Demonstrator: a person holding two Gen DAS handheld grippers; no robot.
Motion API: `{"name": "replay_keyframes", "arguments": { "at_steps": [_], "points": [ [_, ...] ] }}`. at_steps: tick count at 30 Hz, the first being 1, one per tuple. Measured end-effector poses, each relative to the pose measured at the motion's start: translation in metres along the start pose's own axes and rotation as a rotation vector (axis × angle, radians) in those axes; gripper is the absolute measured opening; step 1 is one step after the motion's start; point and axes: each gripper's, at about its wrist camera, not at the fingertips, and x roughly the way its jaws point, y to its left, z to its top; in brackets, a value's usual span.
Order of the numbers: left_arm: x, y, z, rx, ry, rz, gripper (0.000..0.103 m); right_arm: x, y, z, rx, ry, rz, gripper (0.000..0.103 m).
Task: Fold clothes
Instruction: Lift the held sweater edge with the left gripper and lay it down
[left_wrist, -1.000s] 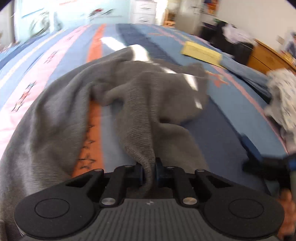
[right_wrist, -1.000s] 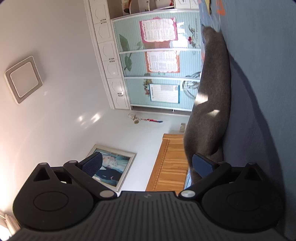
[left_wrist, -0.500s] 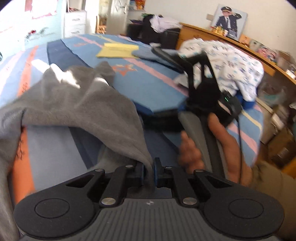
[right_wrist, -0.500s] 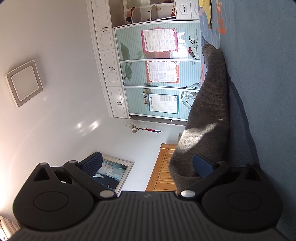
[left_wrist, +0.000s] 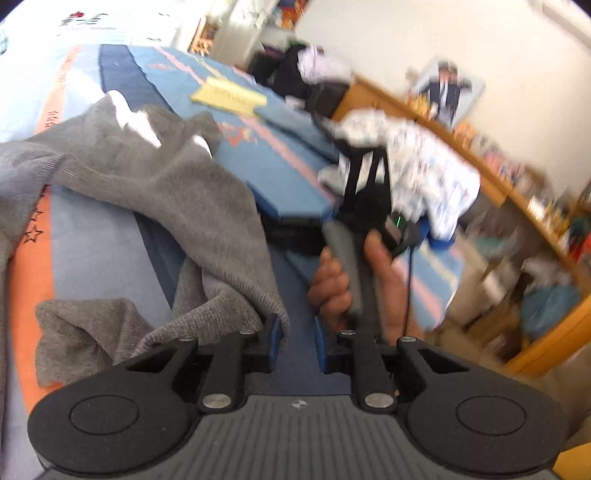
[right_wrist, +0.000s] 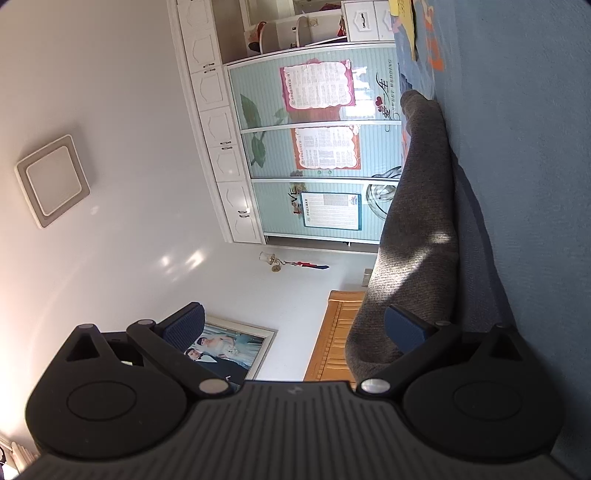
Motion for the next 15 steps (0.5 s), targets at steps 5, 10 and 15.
{"name": "replay_keyframes", "arguments": {
  "at_steps": [5,10,15],
  "points": [
    [-0.035,0.022,0.004,-0.148,-0.182,0.059,0.037,0.0,-0.001,0.0,-0.005,0.004,-0.001,0.103],
    [-0.048,0.046,-0.004,-0.248,-0.201,0.478,0.04,0.0,-0.004,0.002,0.01,-0.001,0.013,0.103],
    [-0.072,0.06,-0.02,-0.26,-0.233,0.832,0.053,-0.003,-0.005,0.002,0.028,-0.012,0.029,0.103]
  ]
}}
